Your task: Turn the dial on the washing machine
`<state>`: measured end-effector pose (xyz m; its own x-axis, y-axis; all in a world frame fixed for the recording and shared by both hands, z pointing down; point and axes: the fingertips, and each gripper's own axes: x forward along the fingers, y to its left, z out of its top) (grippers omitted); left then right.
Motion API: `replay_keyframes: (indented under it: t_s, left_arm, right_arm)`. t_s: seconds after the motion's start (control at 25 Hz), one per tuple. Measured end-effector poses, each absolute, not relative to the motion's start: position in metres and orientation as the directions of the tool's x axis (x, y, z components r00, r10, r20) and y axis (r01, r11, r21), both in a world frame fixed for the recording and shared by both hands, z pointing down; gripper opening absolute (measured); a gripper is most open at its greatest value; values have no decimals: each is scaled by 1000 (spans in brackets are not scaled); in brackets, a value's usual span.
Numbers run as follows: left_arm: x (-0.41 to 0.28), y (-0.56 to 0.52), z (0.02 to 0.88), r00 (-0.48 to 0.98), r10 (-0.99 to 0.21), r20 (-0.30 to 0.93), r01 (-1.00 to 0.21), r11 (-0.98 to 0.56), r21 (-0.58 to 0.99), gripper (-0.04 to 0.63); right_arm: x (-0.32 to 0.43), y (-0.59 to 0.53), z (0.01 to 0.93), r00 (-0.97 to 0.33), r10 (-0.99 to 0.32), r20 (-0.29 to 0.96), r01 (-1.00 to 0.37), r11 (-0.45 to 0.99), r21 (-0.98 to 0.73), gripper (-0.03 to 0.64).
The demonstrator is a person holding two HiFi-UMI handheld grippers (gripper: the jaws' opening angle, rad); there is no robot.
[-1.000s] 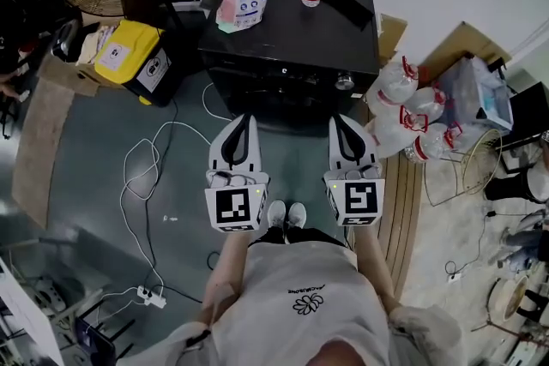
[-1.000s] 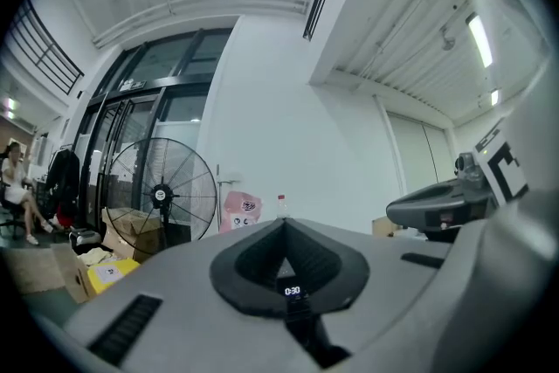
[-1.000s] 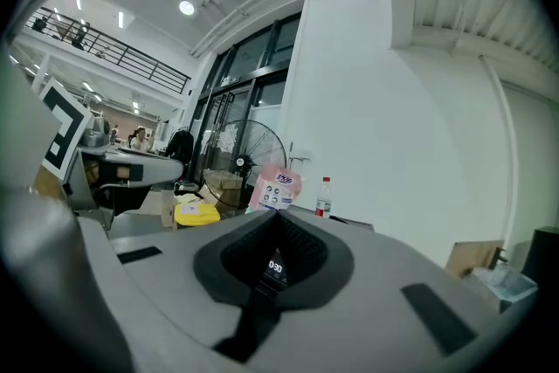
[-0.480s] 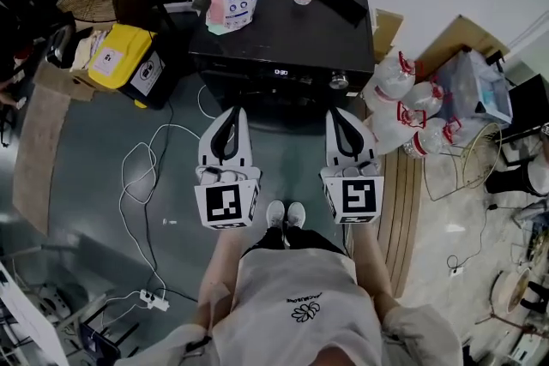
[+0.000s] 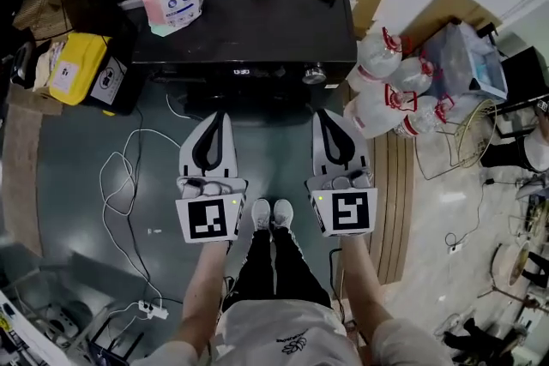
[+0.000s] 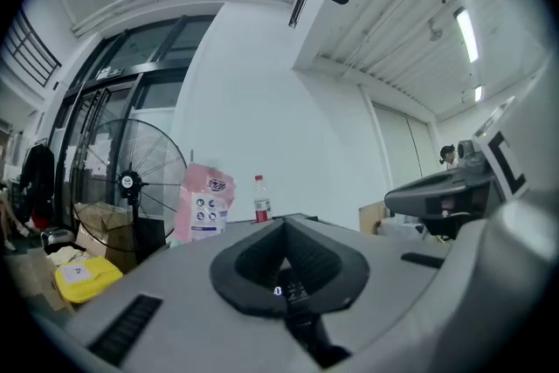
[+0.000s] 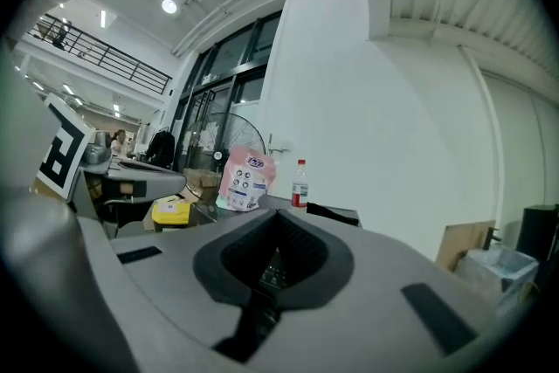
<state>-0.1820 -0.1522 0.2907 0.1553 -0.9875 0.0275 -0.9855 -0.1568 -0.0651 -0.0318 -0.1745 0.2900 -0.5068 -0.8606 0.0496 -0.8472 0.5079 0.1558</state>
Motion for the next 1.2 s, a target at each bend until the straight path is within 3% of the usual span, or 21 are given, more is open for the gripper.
replay_keyframes:
  t_s: [0.48,0.92,1.2]
  left_arm:
    - [-108,-198,392,284,-955,84,-958,-287,-26,-2]
    - [-78,-220,412,329,-940,88,-944,-331,-13,-2]
    - [-51,-246,440,389,-907,164,-914,-402,-53,-2]
  right_arm:
    - [15,-202,392,-428,-899,89,-893,436,108,3]
    - [27,-210,415,-418,-902,110,-898,428,104,3]
    - [35,-218,421,-399,-909,118,-907,410,97,3]
